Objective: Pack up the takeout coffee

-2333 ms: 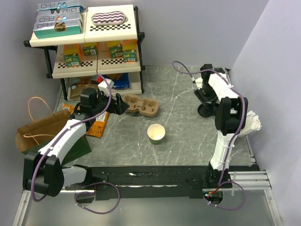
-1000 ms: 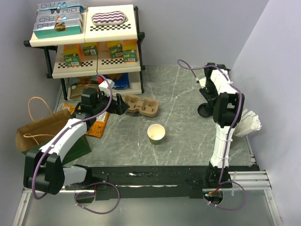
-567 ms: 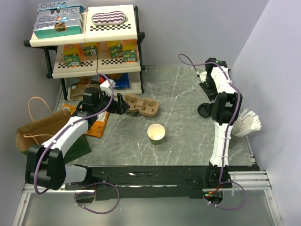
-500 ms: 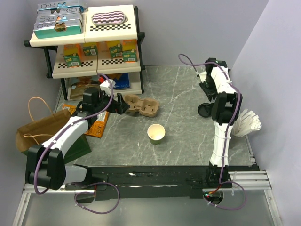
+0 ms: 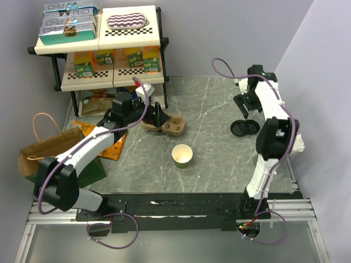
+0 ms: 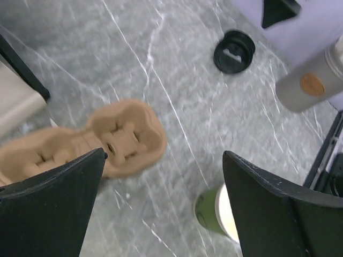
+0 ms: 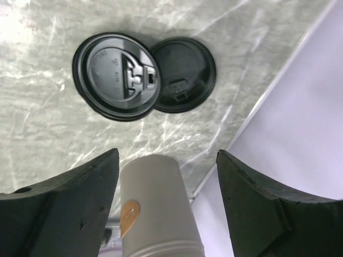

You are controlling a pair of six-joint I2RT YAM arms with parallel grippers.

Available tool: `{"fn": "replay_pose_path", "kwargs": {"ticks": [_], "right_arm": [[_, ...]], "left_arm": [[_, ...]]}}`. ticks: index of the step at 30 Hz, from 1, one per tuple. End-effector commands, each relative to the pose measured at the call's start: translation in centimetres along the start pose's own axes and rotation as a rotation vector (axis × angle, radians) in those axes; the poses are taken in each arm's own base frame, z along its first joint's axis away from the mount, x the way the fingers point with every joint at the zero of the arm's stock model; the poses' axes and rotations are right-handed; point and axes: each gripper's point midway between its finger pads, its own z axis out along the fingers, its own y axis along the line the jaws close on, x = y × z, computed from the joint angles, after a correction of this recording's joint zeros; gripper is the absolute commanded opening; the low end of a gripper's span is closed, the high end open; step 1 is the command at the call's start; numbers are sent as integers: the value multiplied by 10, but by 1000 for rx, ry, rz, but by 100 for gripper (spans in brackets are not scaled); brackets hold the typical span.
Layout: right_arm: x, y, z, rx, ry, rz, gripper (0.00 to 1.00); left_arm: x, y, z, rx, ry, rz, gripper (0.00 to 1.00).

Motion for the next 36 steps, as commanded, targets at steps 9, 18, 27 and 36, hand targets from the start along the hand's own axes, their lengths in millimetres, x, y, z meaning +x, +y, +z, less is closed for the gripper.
{"fn": "replay_pose_path", "kwargs": {"ticks": [9,18,27,36], "right_arm": [[15,-32,49,88,-74,72,79],[20,-19,67,21,-78,30,69],[11,-11,51,-29,-126,53,63],[3,-3,53,-90,-136,75,57]], "left_arm": [[-16,4,-2,-30,46,40,98],[-5,9,-8,-54,80,66,97],[-3,8,-7,-47,82,50,97],[-2,7,-6,-44,81,43,97]]}}
